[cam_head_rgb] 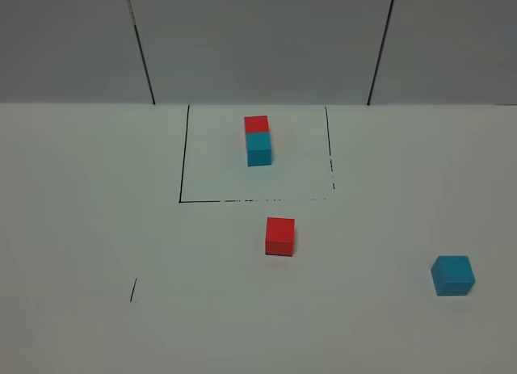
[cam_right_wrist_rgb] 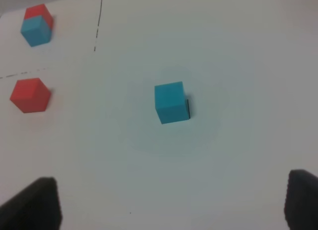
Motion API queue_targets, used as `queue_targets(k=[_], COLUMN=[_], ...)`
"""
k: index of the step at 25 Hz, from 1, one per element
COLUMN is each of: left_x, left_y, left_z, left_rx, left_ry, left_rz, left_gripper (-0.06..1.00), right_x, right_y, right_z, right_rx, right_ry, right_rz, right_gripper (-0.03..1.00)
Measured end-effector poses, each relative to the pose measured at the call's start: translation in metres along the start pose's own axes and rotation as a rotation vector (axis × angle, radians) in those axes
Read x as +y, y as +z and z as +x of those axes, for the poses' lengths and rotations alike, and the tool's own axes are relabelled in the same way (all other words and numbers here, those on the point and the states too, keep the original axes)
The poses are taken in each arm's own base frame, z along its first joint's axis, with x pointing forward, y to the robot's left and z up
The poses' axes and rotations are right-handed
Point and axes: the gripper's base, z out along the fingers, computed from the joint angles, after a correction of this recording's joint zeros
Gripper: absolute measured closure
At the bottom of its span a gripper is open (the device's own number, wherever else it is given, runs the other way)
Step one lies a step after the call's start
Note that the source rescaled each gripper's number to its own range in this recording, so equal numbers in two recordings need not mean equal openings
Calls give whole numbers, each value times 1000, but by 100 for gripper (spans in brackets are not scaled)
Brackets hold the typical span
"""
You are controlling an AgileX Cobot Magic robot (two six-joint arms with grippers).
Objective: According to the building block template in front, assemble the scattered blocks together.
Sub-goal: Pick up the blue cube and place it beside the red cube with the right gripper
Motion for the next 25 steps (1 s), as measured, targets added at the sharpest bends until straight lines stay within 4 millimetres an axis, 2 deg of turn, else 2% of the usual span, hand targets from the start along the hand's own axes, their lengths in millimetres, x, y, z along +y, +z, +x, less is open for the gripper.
queue_targets(k=[25], left_x=[-1], left_y=[1], left_z=[0], left_rx=[-1], left_ry=[-66], left_rz=[-59], left_gripper=[30], right_x=[0], right_y=[0], right_z=[0], right_rx=[0], right_ry=[0], right_rz=[0], right_gripper=[17])
